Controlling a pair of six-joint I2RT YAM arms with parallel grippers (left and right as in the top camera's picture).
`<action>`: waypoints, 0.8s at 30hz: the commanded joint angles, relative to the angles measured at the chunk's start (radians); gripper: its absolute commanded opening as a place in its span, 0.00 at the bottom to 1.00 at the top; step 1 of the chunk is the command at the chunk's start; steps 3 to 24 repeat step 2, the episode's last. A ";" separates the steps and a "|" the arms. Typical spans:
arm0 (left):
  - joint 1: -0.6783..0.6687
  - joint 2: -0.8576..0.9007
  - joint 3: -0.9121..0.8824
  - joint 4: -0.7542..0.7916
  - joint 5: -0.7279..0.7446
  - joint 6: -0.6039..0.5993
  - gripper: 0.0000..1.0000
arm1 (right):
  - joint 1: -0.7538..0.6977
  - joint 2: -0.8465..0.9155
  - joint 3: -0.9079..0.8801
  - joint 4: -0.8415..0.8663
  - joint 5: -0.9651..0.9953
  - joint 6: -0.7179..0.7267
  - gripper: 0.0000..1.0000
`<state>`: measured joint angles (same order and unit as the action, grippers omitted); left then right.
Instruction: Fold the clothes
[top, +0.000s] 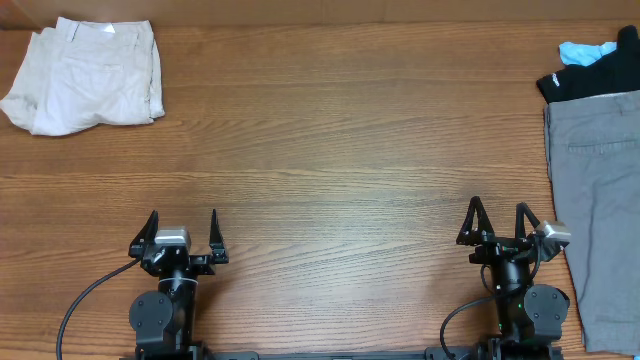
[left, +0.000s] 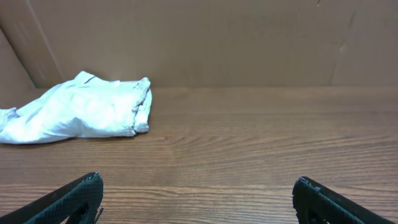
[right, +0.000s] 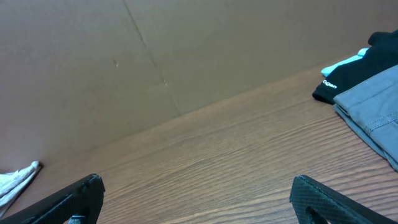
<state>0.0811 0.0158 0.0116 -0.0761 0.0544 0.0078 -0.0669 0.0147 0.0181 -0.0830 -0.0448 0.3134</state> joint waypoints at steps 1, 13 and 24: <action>0.008 -0.011 -0.006 0.001 -0.013 0.022 1.00 | -0.008 -0.012 -0.010 0.003 -0.002 -0.007 1.00; 0.008 -0.011 -0.006 0.001 -0.013 0.022 1.00 | -0.008 -0.012 -0.010 0.003 -0.002 -0.007 1.00; 0.008 -0.011 -0.006 0.001 -0.013 0.022 1.00 | -0.008 -0.012 -0.010 0.003 -0.002 -0.007 1.00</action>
